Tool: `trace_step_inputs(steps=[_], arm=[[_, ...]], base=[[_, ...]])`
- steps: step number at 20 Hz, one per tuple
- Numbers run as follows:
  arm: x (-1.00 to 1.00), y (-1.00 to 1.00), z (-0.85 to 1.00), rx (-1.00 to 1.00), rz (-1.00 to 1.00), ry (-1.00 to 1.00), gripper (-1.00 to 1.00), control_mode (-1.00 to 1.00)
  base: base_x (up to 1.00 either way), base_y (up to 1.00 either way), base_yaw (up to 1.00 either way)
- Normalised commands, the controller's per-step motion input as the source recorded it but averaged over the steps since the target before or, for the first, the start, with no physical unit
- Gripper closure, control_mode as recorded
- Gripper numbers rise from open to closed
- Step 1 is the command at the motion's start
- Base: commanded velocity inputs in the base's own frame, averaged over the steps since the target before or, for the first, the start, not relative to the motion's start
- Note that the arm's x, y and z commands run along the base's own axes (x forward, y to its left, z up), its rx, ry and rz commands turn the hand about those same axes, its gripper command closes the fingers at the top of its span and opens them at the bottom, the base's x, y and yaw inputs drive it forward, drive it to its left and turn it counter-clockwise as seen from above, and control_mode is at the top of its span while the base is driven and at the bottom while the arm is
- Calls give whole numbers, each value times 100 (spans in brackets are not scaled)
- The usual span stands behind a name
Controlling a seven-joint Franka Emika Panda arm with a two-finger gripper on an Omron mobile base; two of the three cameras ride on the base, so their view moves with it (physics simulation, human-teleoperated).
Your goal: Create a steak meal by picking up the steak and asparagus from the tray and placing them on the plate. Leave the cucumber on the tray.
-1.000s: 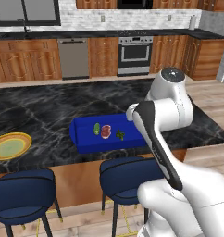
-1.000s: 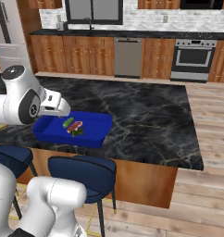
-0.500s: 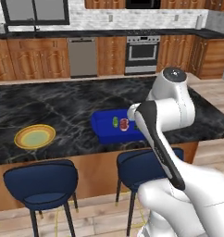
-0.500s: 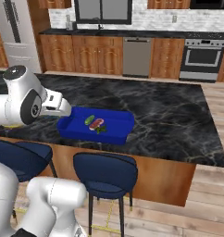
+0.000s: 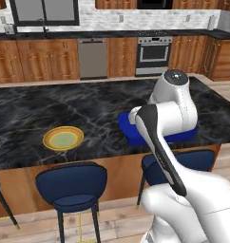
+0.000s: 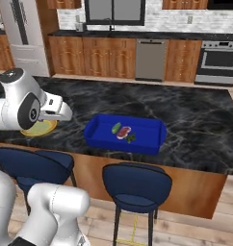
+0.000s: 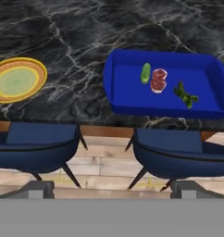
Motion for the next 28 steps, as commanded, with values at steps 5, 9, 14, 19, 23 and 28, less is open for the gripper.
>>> trace_step_inputs(steps=[5, 9, 14, 19, 23, 28], arm=[[0, 0, 0, 0, 0, 0, -100, 100], [0, 0, 0, 0, 0, 0, -100, 100], [0, 0, 0, 0, 0, 0, -100, 100], [8, 4, 0, 0, -2, 0, -100, -100], [23, 3, 0, 0, -11, -1, -100, -100], [28, -16, -4, 0, -6, 0, -100, -100]], base=[[48, 20, -4], [60, 45, -9], [62, 56, -13], [43, 33, -10], [0, 0, 0], [0, 0, 0]])
